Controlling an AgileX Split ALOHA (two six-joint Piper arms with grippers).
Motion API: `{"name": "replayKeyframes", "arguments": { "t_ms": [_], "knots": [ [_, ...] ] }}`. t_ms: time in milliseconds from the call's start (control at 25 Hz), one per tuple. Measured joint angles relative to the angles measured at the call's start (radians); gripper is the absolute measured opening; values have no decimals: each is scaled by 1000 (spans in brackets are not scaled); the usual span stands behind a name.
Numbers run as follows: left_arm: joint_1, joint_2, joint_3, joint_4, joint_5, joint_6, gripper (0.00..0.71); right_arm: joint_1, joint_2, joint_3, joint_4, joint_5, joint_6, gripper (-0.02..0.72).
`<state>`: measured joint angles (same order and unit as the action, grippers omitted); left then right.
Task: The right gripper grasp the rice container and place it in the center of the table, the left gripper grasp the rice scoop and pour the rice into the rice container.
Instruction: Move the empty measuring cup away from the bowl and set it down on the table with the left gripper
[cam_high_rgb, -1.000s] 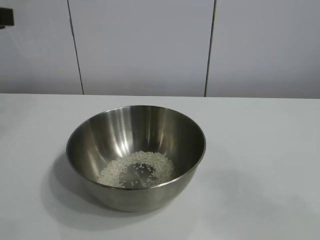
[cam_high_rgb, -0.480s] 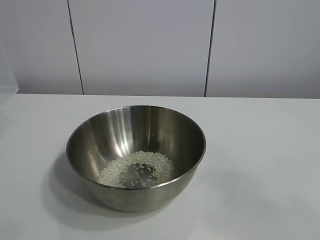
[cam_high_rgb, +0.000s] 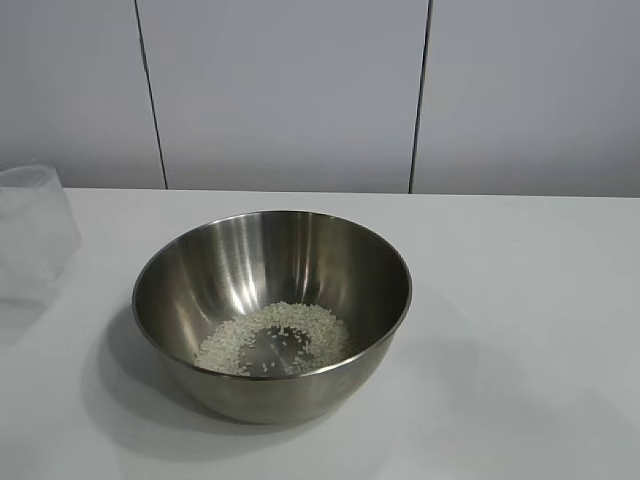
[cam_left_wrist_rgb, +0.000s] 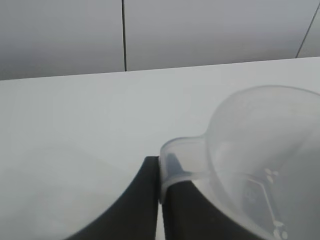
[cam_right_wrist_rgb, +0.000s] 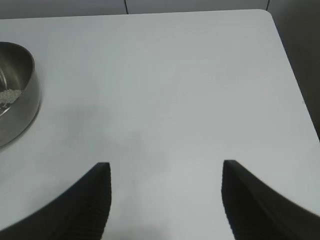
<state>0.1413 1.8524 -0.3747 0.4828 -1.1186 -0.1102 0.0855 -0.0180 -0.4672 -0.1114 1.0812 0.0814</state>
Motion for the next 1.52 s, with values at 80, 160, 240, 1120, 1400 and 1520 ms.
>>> {"name": "replayKeyframes", "arguments": {
  "t_ms": [80,160,240,1120,1400,1520],
  "knots": [
    [0,44,0,-2,-12,27,6,0,0,0,0,-1,0,442],
    [0,80,0,-2,-12,53,6,0,0,0,0,0,0,442],
    [0,112,0,-3,-12,87,6,0,0,0,0,0,0,442],
    [0,206,13,-8,-32,202,304,0,0,0,0,0,0,442],
    [0,206,51,-22,-33,202,338,0,0,0,0,1,0,442],
    [0,206,77,-25,-33,202,340,0,0,0,0,1,0,442]
  ]
}}
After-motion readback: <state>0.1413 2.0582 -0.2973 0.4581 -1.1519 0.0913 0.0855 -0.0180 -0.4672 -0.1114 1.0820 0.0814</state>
